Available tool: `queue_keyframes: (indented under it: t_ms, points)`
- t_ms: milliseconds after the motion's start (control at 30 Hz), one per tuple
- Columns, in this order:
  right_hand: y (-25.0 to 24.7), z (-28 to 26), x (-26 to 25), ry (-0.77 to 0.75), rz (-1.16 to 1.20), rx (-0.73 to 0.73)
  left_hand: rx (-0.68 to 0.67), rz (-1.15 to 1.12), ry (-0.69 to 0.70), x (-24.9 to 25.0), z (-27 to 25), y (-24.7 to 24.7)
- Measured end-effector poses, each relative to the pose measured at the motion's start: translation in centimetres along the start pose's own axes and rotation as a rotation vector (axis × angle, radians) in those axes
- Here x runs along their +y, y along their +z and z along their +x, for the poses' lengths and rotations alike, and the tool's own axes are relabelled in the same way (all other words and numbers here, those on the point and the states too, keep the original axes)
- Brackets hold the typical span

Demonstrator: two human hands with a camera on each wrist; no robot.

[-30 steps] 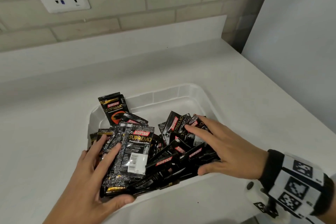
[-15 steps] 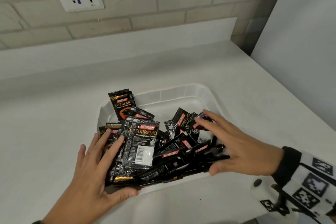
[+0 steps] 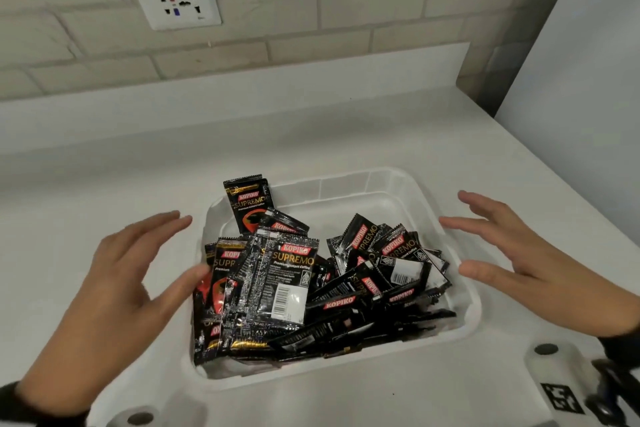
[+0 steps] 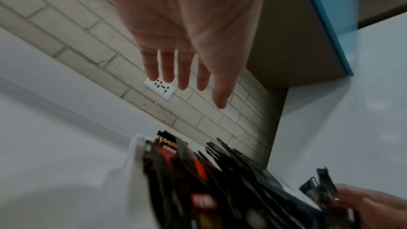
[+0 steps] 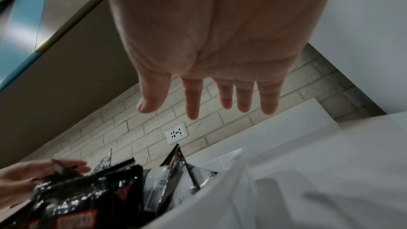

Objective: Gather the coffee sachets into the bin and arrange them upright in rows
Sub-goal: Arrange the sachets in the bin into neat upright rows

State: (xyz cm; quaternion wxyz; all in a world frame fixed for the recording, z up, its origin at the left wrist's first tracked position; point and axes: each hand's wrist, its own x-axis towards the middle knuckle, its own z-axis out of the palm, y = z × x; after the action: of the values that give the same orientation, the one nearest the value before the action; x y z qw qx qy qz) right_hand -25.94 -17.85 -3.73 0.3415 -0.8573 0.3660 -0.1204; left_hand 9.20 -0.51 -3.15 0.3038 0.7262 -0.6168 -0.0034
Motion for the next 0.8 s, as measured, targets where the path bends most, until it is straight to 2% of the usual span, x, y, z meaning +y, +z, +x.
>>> queue_keyframes:
  t_ms: [67, 200, 300, 367, 433, 500, 567, 633, 700, 800]
  points:
    - [0.0, 0.0, 0.0, -0.001, -0.023, -0.007, 0.007, 0.049, 0.059, 0.3, 2.0, -0.4]
    - [-0.2, 0.3, -0.2, -0.029, -0.069, 0.008, 0.015, 0.016, 0.017, 1.4, 6.3, -1.6]
    - [0.0, 0.3, -0.2, -0.038, -0.102, -0.001, -0.11, -0.078, 0.078, 3.2, 7.7, -1.7]
    - [0.2, 0.3, 0.0, -0.047, -0.127, -0.013, -0.229, -0.07, 0.135, 4.2, 7.8, -0.9]
    - [0.1, 0.4, 0.0, -0.067, -0.148, -0.006, -0.292, -0.036, 0.181, 4.4, 8.3, 0.1]
    - [-0.3, 0.7, -0.1, -0.078, -0.161, 0.006, -0.312, 0.005, 0.111, 3.3, 9.9, 0.8]
    - [-0.5, 0.9, -0.1, -0.095, -0.169, 0.014, -0.355, 0.084, -0.049, 1.5, 12.2, 1.1]
    - [-0.6, 1.1, -0.1, -0.116, -0.173, 0.016, -0.47, 0.202, -0.184, 0.0, 14.3, 1.2]
    - [-0.5, 1.2, 0.1, -0.133, -0.172, 0.014, -0.58, 0.291, -0.245, -1.1, 15.5, 1.7]
    - [-0.4, 1.2, 0.4, -0.158, -0.164, 0.021, -0.687, 0.346, -0.264, -1.7, 16.2, 3.1]
